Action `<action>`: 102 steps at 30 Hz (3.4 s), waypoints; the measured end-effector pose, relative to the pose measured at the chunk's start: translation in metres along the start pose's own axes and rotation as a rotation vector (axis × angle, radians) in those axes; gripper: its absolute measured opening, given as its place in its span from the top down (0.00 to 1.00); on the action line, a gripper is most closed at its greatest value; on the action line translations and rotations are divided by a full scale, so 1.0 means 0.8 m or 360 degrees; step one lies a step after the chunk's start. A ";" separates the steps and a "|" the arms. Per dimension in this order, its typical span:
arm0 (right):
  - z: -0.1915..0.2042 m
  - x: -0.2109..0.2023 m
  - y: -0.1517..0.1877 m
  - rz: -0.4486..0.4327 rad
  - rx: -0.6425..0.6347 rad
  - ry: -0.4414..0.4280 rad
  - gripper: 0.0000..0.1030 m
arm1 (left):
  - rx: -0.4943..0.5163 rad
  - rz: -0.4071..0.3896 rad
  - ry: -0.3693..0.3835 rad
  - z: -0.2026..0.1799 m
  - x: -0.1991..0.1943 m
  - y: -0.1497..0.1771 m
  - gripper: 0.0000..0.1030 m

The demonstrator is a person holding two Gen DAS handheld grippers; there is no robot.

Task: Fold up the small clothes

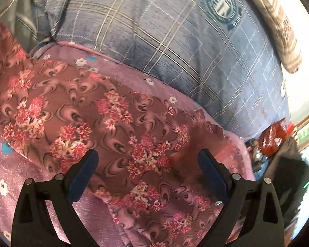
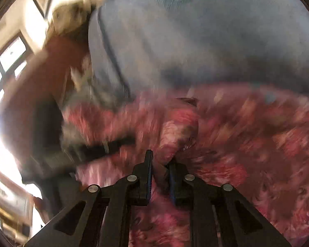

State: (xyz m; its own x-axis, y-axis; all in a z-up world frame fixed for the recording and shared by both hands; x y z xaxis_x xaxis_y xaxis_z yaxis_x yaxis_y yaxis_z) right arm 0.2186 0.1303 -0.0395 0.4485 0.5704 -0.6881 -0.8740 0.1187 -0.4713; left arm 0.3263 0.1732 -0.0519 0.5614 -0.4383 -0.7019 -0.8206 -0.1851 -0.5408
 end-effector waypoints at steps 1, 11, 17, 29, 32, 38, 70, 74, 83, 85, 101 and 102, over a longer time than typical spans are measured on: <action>0.001 0.022 0.018 0.0118 0.0007 0.0019 0.78 | -0.0009 0.0008 0.0022 0.002 0.001 0.001 0.05; -0.078 -0.107 0.021 -0.0043 0.0191 0.0051 0.55 | 0.0180 0.0284 0.0195 -0.051 0.035 0.036 0.05; -0.218 -0.233 0.036 -0.0378 0.0706 0.0152 0.52 | 0.0347 0.0307 0.0050 -0.079 0.046 0.054 0.06; -0.359 -0.225 0.061 -0.0592 0.1417 -0.0143 0.94 | 0.0274 0.0201 0.0004 -0.081 0.048 0.046 0.93; -0.350 -0.260 0.040 -0.0804 0.1283 -0.0152 0.93 | 0.0258 0.0162 0.0006 -0.076 0.038 0.040 0.94; -0.337 -0.214 0.086 -0.0224 0.1058 0.0185 0.88 | 0.0216 0.0241 -0.0025 -0.062 0.049 0.046 0.94; -0.346 -0.201 -0.050 -0.0525 0.0740 0.0075 0.92 | 0.0351 0.0116 -0.0059 -0.084 0.058 0.036 0.59; -0.383 -0.204 -0.040 -0.0458 0.0777 0.0396 0.91 | 0.0340 0.0175 -0.0129 -0.074 0.073 0.037 0.59; -0.331 -0.266 -0.009 -0.0748 0.0728 0.0217 0.80 | 0.0263 0.0003 0.0062 -0.077 0.031 0.013 0.52; -0.314 -0.254 -0.010 -0.0684 0.0672 0.0174 0.80 | 0.0332 0.0027 0.0064 -0.092 0.037 0.019 0.45; -0.247 -0.141 0.020 -0.0210 0.0478 0.0299 0.50 | 0.0087 0.0067 -0.0100 -0.007 -0.002 -0.009 0.45; -0.247 -0.128 0.022 -0.0132 0.0468 0.0330 0.49 | 0.0066 0.0057 -0.0179 0.017 -0.020 -0.017 0.45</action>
State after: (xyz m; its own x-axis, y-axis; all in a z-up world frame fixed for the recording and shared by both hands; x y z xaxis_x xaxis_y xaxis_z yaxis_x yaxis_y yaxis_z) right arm 0.1943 -0.0865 -0.0865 0.5220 0.3758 -0.7657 -0.8361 0.4030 -0.3722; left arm 0.3300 0.1944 -0.0397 0.5423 -0.3418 -0.7675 -0.8364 -0.1335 -0.5316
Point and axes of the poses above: each gripper's, at about its wrist camera, not at the fingertips, and x roughly the way its jaws point, z to its left, y to its underside, the point moved 6 cm from there along x, roughly the way its jaws point, and after that the axes turned 11 degrees about x, right-handed, at the moved point
